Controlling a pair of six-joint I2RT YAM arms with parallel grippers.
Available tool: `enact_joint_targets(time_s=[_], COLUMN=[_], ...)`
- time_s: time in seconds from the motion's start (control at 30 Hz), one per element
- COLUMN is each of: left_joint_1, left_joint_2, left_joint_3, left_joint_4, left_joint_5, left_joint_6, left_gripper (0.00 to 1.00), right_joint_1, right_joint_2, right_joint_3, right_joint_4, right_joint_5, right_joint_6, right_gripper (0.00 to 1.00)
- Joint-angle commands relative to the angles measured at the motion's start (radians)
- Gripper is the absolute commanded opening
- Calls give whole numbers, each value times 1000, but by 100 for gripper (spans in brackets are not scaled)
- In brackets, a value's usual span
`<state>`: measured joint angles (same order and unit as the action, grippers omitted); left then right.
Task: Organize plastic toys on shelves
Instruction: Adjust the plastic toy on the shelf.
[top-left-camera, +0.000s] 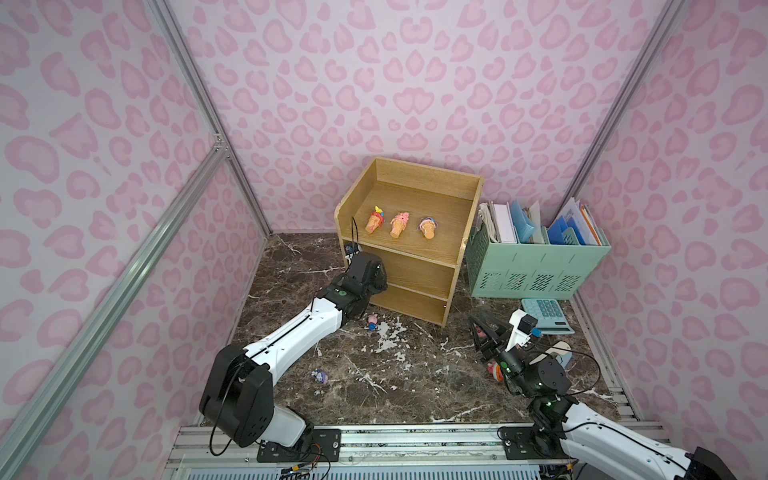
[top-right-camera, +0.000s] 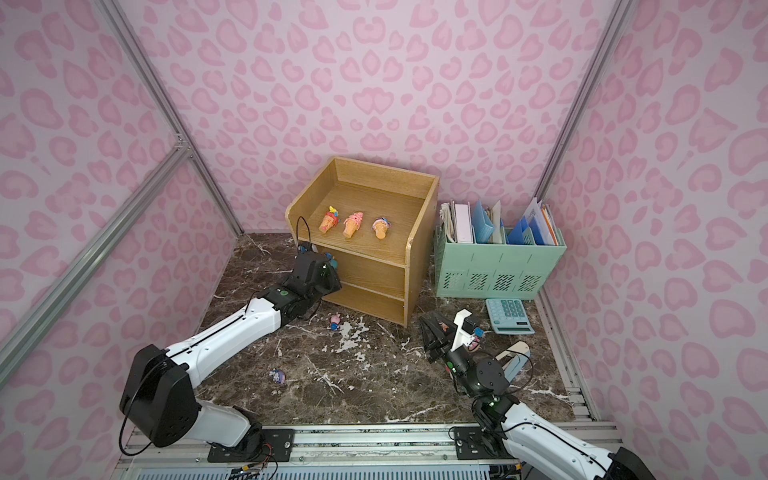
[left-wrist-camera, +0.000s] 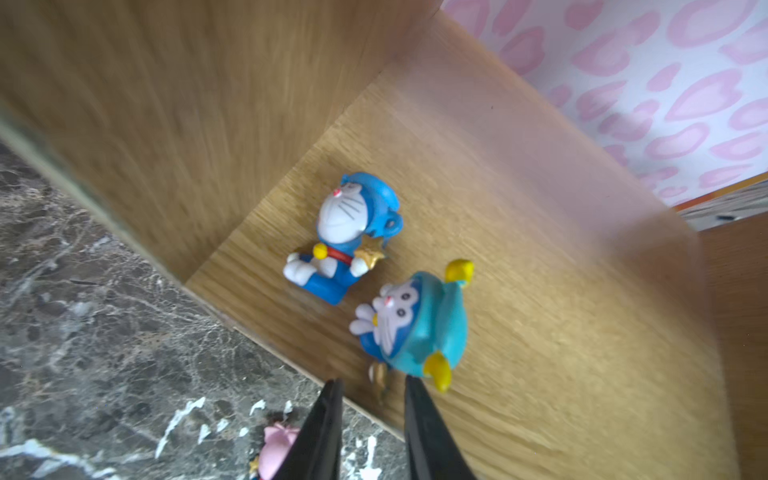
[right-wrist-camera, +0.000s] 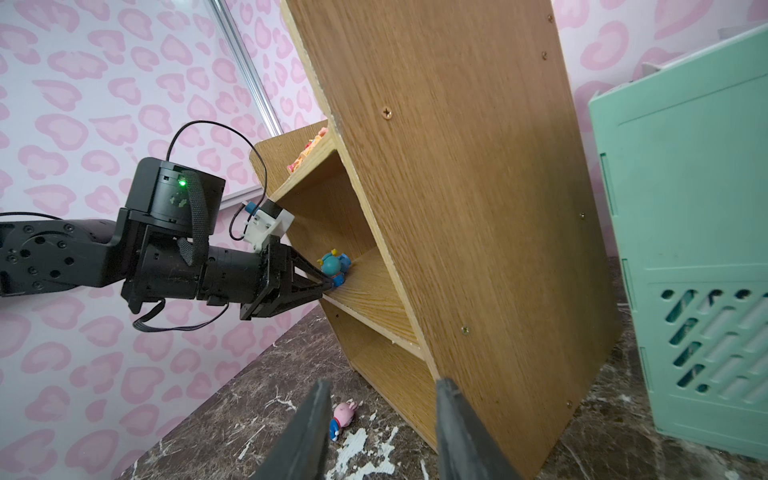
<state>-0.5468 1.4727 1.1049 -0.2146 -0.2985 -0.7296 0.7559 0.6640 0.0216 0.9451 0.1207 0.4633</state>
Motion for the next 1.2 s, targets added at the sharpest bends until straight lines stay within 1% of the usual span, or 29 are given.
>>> enact_joint_targets(time_s=[0.0,0.2,0.33,0.47,0.6,0.7,0.73,0.77,0.87,0.93,1.0,1.07,1.13,1.17], left_joint_1=[-1,-1,-1,-1,7,45,64,87,159,197,237,274,300,311], left_joint_2=[3,-2,-44,-145,-283,-391,-422,-449,-501,-519,-534,-553,-583,-606], left_joint_3=[19,39,13,-36,-82,-140,-164,-185,-247,-286,-323,-361,-381,-388], left_joint_4=[7,9,10,7,-24,0,11,21,65,99,127,133,103,73], left_joint_5=[42,117,156,167,124,140,153,172,265,315,355,372,353,331], left_joint_6=[82,129,142,147,144,134,119,95,30,-15,-61,-88,-85,-71], left_gripper=[29,28,29,33,39,42,46,50,54,57,61,66,71,75], right_joint_1=[0,-4,-6,-6,-6,-6,-6,-6,-3,22,87,178,221,232], right_joint_2=[-13,-36,-44,-49,-44,-27,-17,0,78,157,245,357,449,520], right_joint_3=[-4,-8,-10,-10,-7,-3,1,7,36,69,112,177,252,292], right_joint_4=[-11,-28,-34,-40,-40,-27,-17,-4,46,75,96,108,123,149], right_joint_5=[11,17,17,17,6,-22,-47,-79,-201,-245,-236,-184,-157,-152], right_joint_6=[-2,-3,-3,-5,-5,-7,-15,-26,-79,-124,-219,-362,-430,-447], right_gripper=[44,44,44,44,44,44,44,45,45,46,48,57,58,59])
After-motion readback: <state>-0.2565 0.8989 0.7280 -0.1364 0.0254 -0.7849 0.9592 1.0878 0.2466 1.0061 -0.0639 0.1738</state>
